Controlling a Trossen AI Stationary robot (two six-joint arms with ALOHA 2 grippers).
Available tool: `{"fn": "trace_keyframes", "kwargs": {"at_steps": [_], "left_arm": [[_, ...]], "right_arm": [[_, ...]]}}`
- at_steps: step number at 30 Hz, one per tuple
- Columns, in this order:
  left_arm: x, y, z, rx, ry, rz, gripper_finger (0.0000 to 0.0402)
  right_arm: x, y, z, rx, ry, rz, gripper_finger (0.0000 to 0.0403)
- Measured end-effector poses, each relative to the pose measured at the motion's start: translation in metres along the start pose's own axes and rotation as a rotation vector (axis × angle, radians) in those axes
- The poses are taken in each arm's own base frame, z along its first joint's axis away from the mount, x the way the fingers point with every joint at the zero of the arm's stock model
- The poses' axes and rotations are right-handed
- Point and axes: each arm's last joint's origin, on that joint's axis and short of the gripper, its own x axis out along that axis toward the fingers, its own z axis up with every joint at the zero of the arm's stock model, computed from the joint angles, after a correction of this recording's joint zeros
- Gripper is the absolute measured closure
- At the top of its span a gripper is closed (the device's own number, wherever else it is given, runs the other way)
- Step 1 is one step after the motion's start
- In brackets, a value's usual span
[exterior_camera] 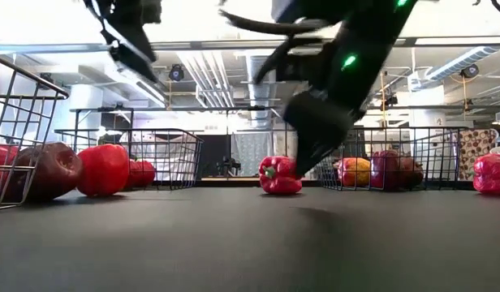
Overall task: Sort produce into baskets
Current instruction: Put the tomato into the left black wire basket
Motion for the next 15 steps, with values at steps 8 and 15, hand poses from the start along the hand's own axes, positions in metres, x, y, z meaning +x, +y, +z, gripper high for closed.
{"fn": "trace_keyframes", "kwargs": {"at_steps": [8, 15], "left_arm": [[0.04, -0.043, -0.01, 0.312, -0.32, -0.103, 0.008], [0.061, -0.045, -0.027, 0.329, -0.38, -0.145, 0.008]], "right_arm": [[-0.058, -0.024, -0.024, 0.035, 0.324, 0.021, 0.0035], [-0.082, -0.041, -0.043, 0.077, 0.685, 0.107, 0.0035]]}}
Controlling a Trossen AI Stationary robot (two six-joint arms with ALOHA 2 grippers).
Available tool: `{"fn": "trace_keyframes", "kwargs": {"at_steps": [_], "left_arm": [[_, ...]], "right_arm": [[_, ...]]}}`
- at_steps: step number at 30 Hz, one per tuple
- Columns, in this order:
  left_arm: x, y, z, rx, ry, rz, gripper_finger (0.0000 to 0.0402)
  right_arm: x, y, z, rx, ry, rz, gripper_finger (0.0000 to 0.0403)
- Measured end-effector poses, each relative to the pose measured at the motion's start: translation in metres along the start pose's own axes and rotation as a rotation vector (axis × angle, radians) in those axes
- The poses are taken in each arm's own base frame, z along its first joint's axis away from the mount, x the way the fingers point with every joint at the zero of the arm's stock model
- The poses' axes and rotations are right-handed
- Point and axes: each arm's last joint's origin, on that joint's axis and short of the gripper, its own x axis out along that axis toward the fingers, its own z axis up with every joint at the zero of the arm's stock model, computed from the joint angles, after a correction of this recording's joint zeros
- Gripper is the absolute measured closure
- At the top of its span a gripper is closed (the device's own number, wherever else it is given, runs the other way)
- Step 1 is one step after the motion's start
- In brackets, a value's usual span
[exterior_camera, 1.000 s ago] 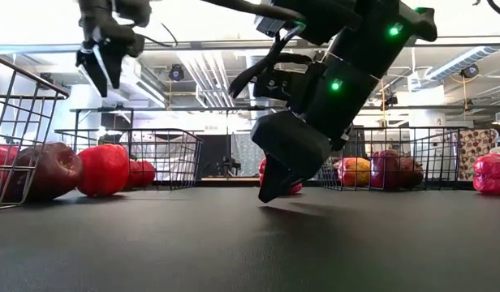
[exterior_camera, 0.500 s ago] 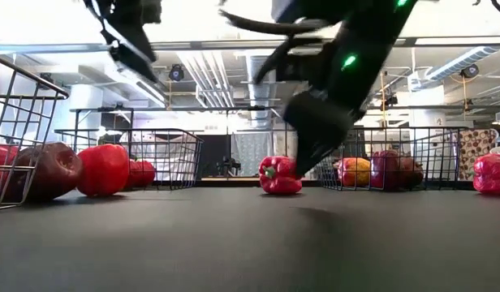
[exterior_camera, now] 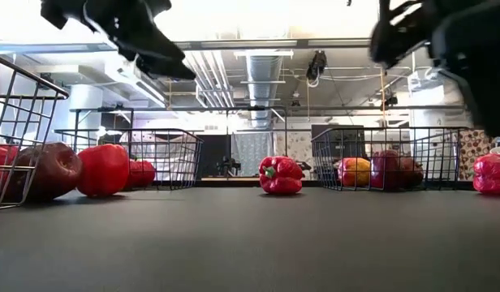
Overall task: Sort produce into baskets
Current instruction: Put the tomato into the left black wire basket
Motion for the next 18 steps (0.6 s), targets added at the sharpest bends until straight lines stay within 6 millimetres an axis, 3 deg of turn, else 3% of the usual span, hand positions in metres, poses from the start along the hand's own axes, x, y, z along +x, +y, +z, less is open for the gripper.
{"fn": "trace_keyframes", "kwargs": {"at_steps": [8, 18], "left_arm": [[0.006, -0.003, -0.03, -0.007, 0.073, -0.013, 0.008], [0.011, -0.017, -0.06, 0.014, 0.055, -0.074, 0.008]], "right_arm": [[-0.004, -0.015, -0.014, 0.021, 0.249, 0.007, 0.0035], [0.021, -0.028, -0.024, 0.072, 0.479, 0.011, 0.0035]]}}
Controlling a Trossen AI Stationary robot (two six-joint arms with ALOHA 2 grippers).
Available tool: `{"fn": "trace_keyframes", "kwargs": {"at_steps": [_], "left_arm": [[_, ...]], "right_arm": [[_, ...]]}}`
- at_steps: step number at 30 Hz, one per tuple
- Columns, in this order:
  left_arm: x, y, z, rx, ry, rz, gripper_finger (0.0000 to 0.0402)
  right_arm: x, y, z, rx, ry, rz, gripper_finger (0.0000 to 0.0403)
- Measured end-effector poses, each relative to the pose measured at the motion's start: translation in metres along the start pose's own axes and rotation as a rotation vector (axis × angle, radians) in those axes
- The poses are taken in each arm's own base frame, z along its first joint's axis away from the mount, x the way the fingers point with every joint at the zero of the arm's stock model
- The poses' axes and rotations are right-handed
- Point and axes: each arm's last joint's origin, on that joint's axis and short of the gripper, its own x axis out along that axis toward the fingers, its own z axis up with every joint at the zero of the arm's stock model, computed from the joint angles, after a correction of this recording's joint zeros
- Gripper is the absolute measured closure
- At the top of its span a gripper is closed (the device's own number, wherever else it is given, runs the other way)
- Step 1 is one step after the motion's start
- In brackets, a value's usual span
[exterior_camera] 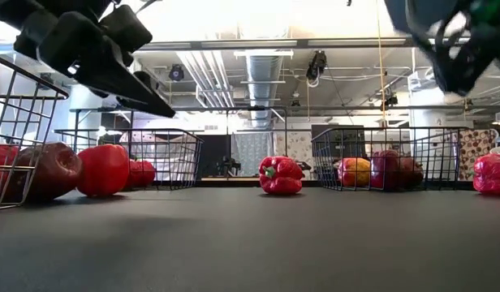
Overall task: Sort produce into baskets
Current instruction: Put the tomato into the left black wire basket
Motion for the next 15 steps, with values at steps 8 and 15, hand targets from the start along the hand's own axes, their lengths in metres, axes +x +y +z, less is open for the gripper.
{"fn": "trace_keyframes", "kwargs": {"at_steps": [8, 15], "left_arm": [[0.001, -0.006, -0.012, -0.029, 0.031, -0.027, 0.008], [0.001, -0.008, -0.015, -0.045, 0.035, -0.029, 0.008]], "right_arm": [[0.032, -0.022, 0.027, 0.005, 0.208, 0.054, 0.0035], [0.062, -0.023, 0.042, -0.098, 0.181, 0.15, 0.0035]]}}
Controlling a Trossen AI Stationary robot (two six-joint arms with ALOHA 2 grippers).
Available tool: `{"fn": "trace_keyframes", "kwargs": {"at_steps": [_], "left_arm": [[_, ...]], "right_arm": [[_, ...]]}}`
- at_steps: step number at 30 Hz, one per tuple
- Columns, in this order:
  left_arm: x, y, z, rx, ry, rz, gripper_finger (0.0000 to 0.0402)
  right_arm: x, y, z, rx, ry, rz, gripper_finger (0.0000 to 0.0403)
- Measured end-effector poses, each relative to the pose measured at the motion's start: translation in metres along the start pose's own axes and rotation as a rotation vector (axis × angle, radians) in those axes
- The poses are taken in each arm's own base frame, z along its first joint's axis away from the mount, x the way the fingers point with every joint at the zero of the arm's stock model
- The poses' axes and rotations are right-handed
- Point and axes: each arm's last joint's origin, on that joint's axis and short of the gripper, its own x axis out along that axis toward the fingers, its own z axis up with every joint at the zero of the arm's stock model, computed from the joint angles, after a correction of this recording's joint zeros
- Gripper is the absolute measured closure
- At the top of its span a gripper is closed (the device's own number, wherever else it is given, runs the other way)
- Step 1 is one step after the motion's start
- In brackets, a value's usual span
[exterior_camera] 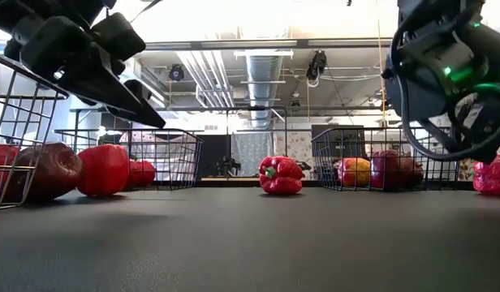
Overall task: Sort produce into baskets
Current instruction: Put the tomato into the left black wire basket
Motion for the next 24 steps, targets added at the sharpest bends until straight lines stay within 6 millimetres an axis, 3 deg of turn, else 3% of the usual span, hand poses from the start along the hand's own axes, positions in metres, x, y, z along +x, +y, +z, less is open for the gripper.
{"fn": "trace_keyframes", "kwargs": {"at_steps": [9, 18, 24], "left_arm": [[0.001, -0.001, 0.007, 0.005, -0.069, -0.004, 0.008], [0.004, -0.001, 0.009, 0.004, -0.1, -0.006, 0.008], [0.005, -0.001, 0.009, 0.0, -0.096, -0.006, 0.008]], "right_arm": [[0.006, 0.005, 0.012, -0.09, -0.114, 0.023, 0.0035], [-0.005, 0.01, 0.022, -0.053, -0.205, 0.073, 0.0036], [-0.012, 0.016, 0.022, -0.027, -0.229, 0.105, 0.0079]]}}
